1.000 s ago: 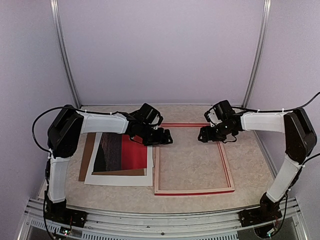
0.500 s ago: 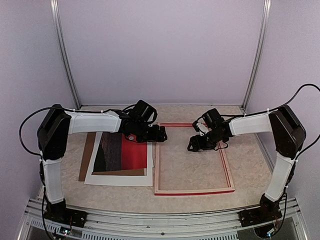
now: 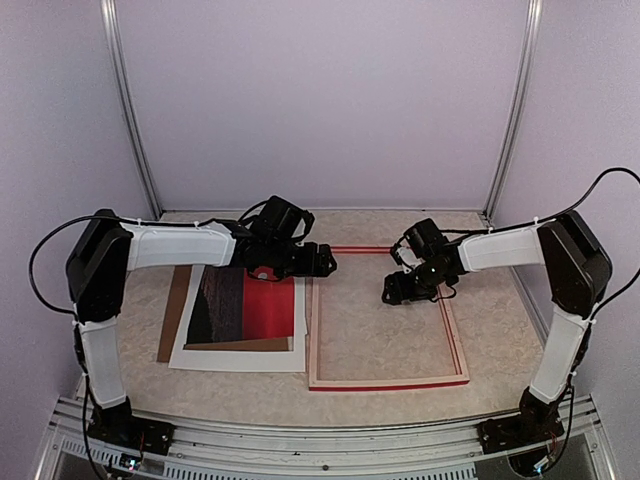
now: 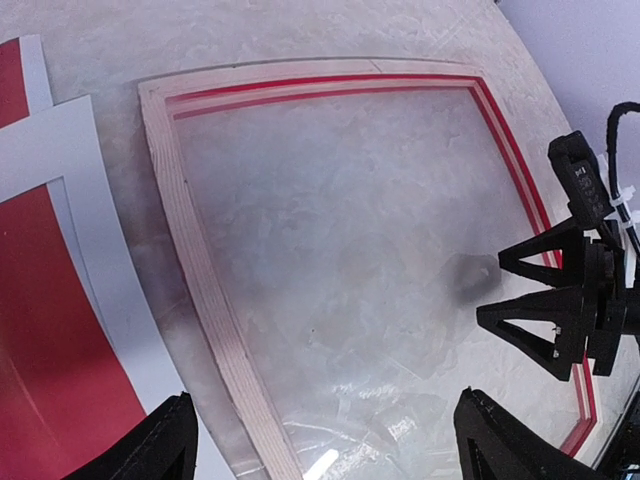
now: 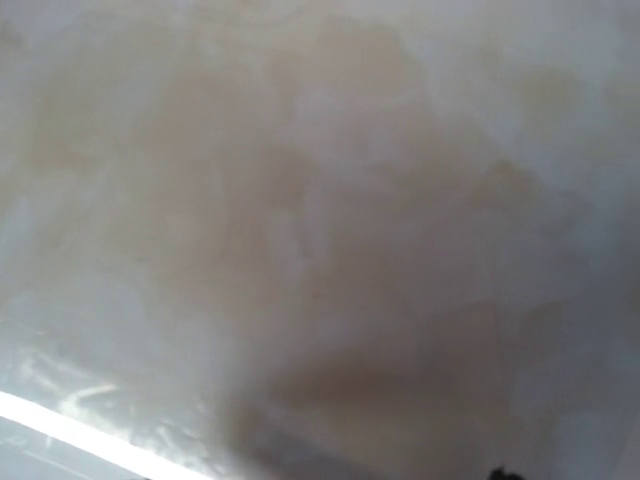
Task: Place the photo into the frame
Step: Press the glass panel onto the frame body.
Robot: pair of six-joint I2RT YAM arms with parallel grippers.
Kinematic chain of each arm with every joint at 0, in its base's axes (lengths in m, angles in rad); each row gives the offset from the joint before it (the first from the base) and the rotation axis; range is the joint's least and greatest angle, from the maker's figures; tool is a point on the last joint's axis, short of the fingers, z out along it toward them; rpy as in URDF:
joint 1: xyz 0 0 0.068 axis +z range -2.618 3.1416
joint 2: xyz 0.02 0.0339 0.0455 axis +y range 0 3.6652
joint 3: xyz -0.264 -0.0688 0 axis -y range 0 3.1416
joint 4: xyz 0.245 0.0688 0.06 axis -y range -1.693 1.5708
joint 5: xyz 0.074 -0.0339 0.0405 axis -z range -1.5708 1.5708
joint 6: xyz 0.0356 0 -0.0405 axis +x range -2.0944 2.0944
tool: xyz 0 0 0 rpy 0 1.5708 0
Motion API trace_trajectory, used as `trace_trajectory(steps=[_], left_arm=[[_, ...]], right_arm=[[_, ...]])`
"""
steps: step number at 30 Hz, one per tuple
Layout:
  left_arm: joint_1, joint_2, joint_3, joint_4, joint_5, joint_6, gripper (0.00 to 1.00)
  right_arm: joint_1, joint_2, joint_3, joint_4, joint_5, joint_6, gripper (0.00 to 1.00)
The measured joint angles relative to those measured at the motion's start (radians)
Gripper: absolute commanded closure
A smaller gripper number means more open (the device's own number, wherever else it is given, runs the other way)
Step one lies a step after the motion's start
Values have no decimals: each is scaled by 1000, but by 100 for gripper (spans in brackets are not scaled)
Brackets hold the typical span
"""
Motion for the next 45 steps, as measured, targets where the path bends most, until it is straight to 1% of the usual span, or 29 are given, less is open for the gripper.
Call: trace_trajectory(steps=[4, 11, 20, 26, 32, 41, 45], left_arm=[[0, 44, 19, 47, -1, 16, 12], [0, 177, 117, 69, -24, 57, 12], [0, 298, 262, 75, -47, 108, 11], [6, 366, 354, 53, -52, 125, 12], [11, 418, 404, 16, -53, 130, 12], [6, 471, 509, -83, -82, 122, 12], [-2, 476, 522, -109, -108, 122, 12]], right_arm=[[0, -23, 0, 0, 22, 0, 28], [0, -103, 0, -1, 76, -1, 27], [-14, -110, 0, -10, 122, -1, 27], [-32, -110, 0, -12, 129, -1, 27], [-43, -110, 0, -13, 129, 4, 27], [-56, -89, 3, -17, 132, 11, 27], [-63, -88, 3, -17, 136, 18, 27]])
